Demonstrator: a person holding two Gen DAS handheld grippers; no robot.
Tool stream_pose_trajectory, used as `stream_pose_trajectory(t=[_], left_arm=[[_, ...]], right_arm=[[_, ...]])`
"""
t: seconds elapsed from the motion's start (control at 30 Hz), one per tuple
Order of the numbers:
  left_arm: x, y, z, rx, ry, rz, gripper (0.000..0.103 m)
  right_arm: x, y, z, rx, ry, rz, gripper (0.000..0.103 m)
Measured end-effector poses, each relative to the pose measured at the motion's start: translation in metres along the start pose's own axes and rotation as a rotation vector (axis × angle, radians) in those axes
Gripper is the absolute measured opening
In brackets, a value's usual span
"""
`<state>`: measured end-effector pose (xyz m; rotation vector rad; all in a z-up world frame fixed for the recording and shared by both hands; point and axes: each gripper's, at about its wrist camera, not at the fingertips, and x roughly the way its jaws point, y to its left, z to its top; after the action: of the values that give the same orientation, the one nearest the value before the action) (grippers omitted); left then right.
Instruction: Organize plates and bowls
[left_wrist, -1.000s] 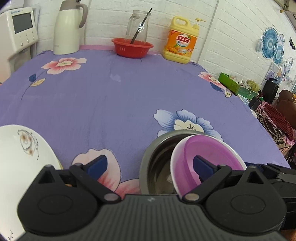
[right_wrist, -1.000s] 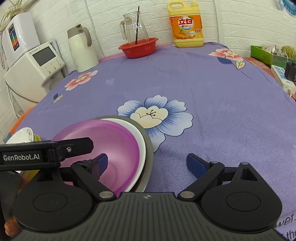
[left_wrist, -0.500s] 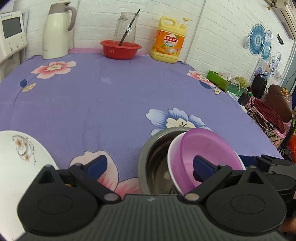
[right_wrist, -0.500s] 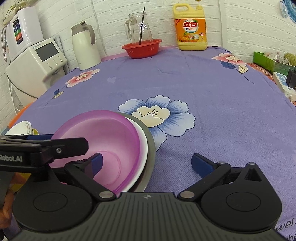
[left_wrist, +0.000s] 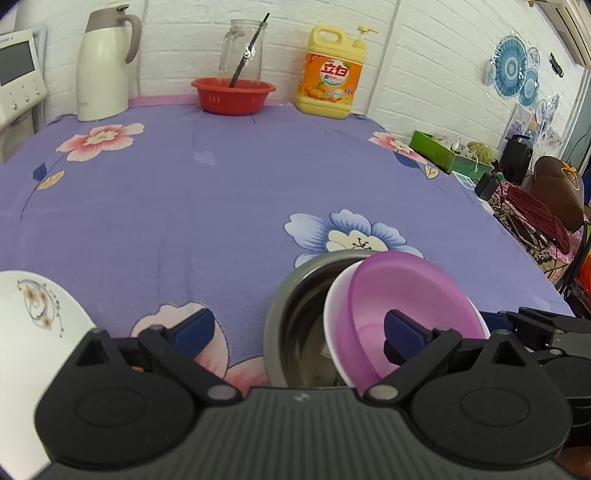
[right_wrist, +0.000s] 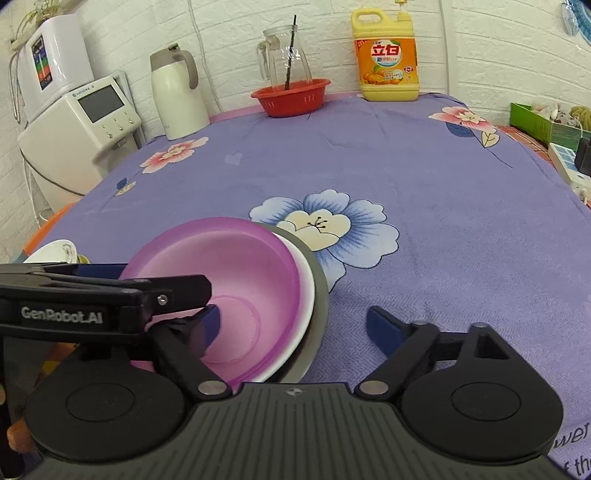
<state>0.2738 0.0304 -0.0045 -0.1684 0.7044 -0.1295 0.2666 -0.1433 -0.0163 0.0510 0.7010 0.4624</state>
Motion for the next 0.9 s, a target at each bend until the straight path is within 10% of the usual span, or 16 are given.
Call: stream_pose_trajectory(t=[0.3,0.5,0.9], left_arm=[[0.013,0.011,0.002,-0.046,0.071,-0.070,0.077],[0.006,0.003,-0.005,-0.128,0.038,-0.086,0.043],[-0.038,0.004,0.013,-0.155,-0.047,-0.079,0.041]], right_arm=[[0.001,-0.002,-0.003,0.017,-0.008,0.013,0.103],[0.000,0.004,-0.005,0.042,-0.029,0.054,0.099],[-0.031,0.028,0.012,0.015,-0.087,0.032,0.094]])
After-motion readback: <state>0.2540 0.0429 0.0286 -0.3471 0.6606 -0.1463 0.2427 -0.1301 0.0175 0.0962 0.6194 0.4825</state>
